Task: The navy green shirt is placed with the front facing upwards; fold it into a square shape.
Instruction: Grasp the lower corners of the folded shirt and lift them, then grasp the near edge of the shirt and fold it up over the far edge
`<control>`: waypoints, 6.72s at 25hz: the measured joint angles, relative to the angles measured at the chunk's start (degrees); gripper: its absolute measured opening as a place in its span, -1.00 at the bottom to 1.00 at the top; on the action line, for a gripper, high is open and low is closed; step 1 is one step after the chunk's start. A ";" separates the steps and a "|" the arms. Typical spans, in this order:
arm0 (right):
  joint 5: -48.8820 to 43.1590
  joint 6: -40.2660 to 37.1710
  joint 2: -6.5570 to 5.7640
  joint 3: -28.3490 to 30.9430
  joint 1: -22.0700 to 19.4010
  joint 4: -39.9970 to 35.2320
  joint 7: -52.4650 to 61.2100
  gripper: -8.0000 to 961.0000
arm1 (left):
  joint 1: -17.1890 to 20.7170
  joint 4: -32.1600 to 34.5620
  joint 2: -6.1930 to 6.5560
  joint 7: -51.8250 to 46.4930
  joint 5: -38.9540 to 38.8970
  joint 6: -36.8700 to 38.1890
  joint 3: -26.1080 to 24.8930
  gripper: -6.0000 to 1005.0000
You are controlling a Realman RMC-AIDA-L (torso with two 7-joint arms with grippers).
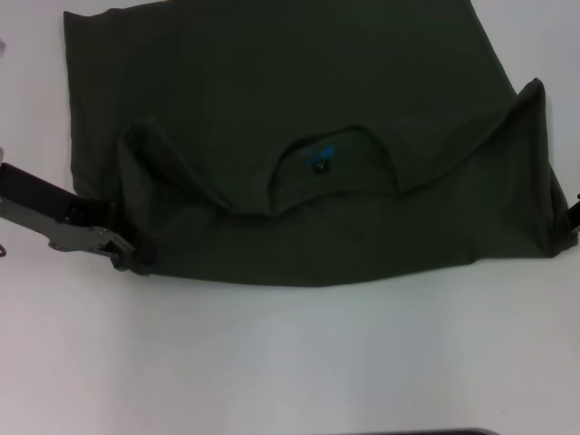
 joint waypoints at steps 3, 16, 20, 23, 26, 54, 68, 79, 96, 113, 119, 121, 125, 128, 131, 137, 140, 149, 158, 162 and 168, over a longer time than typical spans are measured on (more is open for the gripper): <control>-0.02 -1.54 0.01 -0.07 -0.01 0.00 -0.26 -0.92 | 0.11 -0.15 0.11 0.01 0.76 -0.01 0.15 -0.91; 0.36 -7.92 -0.12 -0.18 0.12 -1.35 -2.86 -0.92 | -0.90 0.12 1.11 1.74 1.59 5.11 0.17 -0.91; 2.32 -11.48 -0.26 0.28 0.06 -3.27 -4.28 -0.92 | -1.33 1.07 2.01 2.55 1.58 8.45 0.31 -0.91; 5.29 -14.06 -0.57 1.24 -0.15 -4.56 -5.13 -0.92 | -1.54 2.16 2.30 2.85 1.57 9.83 0.05 -0.91; 8.82 -16.43 -0.98 2.69 -0.28 -5.29 -6.32 -0.92 | -2.08 2.43 2.58 3.45 1.18 10.28 -0.58 -0.91; 34.79 -19.13 -9.76 4.40 -5.42 -5.12 -4.14 -0.92 | -3.88 5.27 6.50 1.68 2.66 11.96 -13.15 -0.91; 35.42 -18.86 -9.80 3.84 -5.92 -5.16 -3.87 -0.92 | -3.60 7.80 6.21 2.32 2.20 13.59 -14.73 -0.91; 35.01 -18.82 -8.83 -1.94 -8.55 -4.63 -2.42 -0.92 | 0.62 7.69 5.92 3.99 2.48 14.90 -10.96 -0.91; 24.61 -19.16 -6.92 -5.25 -11.04 -4.92 -1.58 -0.92 | 1.95 7.61 4.68 4.62 7.49 18.77 -5.71 -0.91; 29.64 -18.35 -6.59 -0.03 -6.05 -4.56 -2.26 -0.92 | -3.53 6.77 5.06 3.43 7.73 12.18 -9.47 -0.91; 29.66 -17.33 -5.26 1.69 -3.82 -4.89 -2.20 -0.92 | -4.21 6.11 5.28 2.84 7.66 8.25 -12.14 -0.91; 29.65 -16.07 -5.32 2.04 -3.30 -4.87 -1.97 -0.92 | -4.27 6.11 5.28 1.99 7.65 6.21 -13.09 -0.91; 29.66 -12.03 -5.55 3.50 -2.80 -4.78 -1.14 -0.92 | -4.19 6.11 5.08 0.37 7.65 2.36 -13.64 -0.91; 29.71 -8.89 -5.46 4.86 -2.69 -4.64 -0.76 -0.92 | -3.88 6.21 4.67 -1.18 7.65 -0.82 -13.47 -0.91; 29.77 -6.18 -5.23 5.28 -2.64 -4.55 -0.34 -0.92 | -3.72 6.49 4.23 -2.75 7.64 -3.87 -13.27 -0.91; 29.82 -1.99 -3.85 5.53 -1.39 -4.56 0.02 -0.92 | -4.57 6.70 3.03 -3.62 7.63 -7.46 -13.13 -0.90; 29.83 -0.82 -3.17 5.39 -0.38 -4.56 1.04 -0.92 | -4.97 6.79 2.71 -4.14 7.63 -9.05 -13.09 -0.90; 29.57 2.20 -2.38 5.14 0.90 -4.48 2.25 -0.92 | -5.83 7.68 1.61 -5.46 7.09 -14.84 -13.64 -0.89; 29.59 10.53 -0.52 4.89 0.93 -2.91 3.39 -0.92 | -6.59 8.63 -0.29 -8.84 10.93 -20.39 -10.94 -0.88; 29.54 13.14 -0.29 4.17 1.78 -2.40 3.09 -0.92 | -6.73 9.22 -1.23 -10.20 13.48 -22.66 -10.84 -0.88; 29.50 17.28 0.43 1.65 2.02 -2.30 3.03 -0.92 | -6.91 9.27 -1.71 -10.38 13.69 -24.94 -11.07 -0.88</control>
